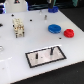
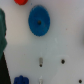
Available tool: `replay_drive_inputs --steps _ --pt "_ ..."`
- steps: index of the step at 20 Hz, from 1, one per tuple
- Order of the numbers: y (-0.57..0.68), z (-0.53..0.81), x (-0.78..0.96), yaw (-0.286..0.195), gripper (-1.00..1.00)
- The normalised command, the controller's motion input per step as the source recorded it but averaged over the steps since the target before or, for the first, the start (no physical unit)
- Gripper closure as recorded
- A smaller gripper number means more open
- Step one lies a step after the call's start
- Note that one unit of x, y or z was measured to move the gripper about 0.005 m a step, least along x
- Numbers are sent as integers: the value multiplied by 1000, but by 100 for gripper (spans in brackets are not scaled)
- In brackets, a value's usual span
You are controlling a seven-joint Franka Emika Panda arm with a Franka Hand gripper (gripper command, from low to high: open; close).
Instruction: Insert the blue gear onto the right peg, followed by the red gear
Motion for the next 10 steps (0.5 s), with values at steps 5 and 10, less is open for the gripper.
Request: replay_drive_inputs --steps 5,10 --pt "327 -498 -253 0 -100" --pt "224 -551 -238 0 -100"
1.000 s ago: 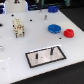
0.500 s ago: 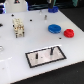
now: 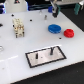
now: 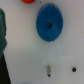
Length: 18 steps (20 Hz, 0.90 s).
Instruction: Insert the blue gear onto the right peg, followed by the red gear
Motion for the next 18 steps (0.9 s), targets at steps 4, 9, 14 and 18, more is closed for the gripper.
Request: replay_drive_inputs --steps 4,9,14,18 --pt "66 -580 -273 0 -100" --pt "-3 -552 -313 0 -100" --pt "-27 -164 -142 0 -100" --pt "-26 89 -314 0 -100"
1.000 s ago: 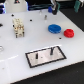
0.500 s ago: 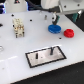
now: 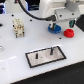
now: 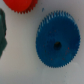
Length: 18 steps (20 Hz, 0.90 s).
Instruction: Insert the blue gear onto the right peg, followed by the red gear
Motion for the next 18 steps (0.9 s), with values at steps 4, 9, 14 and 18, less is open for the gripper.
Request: replay_drive_inputs --steps 4,9,14,18 --pt "-130 9 -594 0 -100" --pt "-92 -35 -374 0 -100" --pt "-88 -392 -117 0 -100" --pt "-12 -480 -97 0 -100"
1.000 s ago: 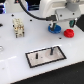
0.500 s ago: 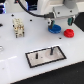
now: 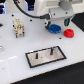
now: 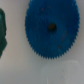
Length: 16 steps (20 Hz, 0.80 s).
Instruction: Insert the blue gear onto the right peg, followed by the red gear
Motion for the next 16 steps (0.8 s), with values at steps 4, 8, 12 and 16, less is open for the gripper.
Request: replay_drive_inputs --steps 4,8,12,16 --pt "-30 -365 -258 0 100" --pt "-3 -135 -379 0 100" --pt "-9 -111 -346 0 100" --pt "5 -74 -250 0 100"
